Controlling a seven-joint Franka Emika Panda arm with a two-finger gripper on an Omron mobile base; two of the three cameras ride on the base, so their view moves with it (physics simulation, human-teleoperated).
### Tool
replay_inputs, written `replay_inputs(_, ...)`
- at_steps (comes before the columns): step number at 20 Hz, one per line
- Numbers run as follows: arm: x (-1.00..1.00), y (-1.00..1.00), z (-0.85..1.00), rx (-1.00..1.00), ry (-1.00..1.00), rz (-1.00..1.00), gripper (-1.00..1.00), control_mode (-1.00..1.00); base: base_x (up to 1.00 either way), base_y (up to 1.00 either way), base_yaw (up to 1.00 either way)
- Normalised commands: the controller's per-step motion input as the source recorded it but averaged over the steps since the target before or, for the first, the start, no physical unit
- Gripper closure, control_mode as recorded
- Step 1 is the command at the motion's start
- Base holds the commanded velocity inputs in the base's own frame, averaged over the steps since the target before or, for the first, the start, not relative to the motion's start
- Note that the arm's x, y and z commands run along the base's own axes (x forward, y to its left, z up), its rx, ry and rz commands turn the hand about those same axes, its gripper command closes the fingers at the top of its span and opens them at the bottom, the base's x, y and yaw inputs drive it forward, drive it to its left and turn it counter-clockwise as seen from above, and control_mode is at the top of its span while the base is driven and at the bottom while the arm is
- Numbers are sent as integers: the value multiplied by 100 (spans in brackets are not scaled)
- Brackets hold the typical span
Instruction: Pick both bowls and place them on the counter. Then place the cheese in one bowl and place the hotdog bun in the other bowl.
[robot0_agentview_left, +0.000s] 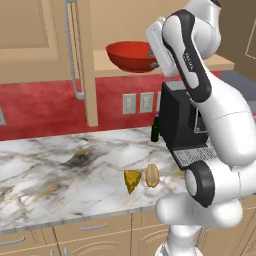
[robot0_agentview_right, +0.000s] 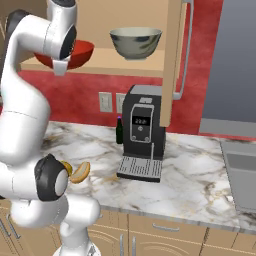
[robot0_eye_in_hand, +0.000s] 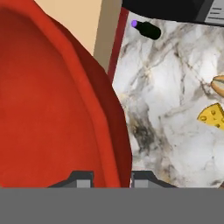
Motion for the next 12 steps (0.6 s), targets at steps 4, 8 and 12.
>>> replay_inputs(4, -94, -9, -13, 5, 0, -4, 100, -100, 0, 0, 0)
replay_inputs(8, -94, -5, -22, 1, 0, -4, 100, -100, 0, 0, 0)
replay_inputs(12, -93, -5, -18, 0, 2, -1, 100, -100, 0, 0, 0)
